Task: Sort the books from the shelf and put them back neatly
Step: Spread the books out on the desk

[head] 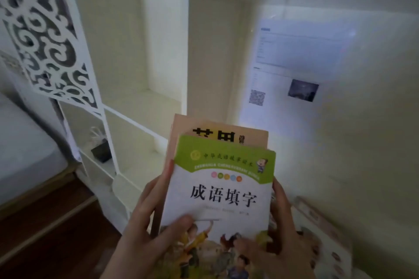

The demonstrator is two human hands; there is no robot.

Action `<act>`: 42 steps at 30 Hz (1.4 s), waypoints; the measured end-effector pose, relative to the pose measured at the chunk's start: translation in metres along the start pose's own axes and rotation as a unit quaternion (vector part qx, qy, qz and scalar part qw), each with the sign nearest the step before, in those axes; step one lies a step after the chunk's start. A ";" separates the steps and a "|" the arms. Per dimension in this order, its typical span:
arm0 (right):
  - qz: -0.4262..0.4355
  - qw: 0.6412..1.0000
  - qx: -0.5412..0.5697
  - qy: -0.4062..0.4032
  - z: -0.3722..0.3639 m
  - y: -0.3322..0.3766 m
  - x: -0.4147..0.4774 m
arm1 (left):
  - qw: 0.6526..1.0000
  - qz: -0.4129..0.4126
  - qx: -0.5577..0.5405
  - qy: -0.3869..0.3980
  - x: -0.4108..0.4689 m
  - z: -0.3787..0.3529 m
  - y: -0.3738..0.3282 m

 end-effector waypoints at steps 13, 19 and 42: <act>0.033 0.988 -0.003 0.148 -0.182 -0.029 0.142 | 0.992 -0.031 0.051 -0.108 0.073 0.179 0.065; 0.029 0.984 -0.006 0.175 -0.219 -0.043 0.214 | 0.989 -0.059 0.050 -0.129 0.129 0.206 0.102; 0.044 0.965 -0.179 0.185 -0.260 -0.082 0.405 | 0.924 -0.152 0.185 -0.298 0.309 0.205 0.161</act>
Point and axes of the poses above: each hand's wrist, its own x-axis towards the middle knuckle, its own z-axis out of the back of the hand, y = z × x, the point moved 8 cm from there along x, towards the middle knuckle, and after that the axes turned 14 degrees about x, right-handed, at the moved point
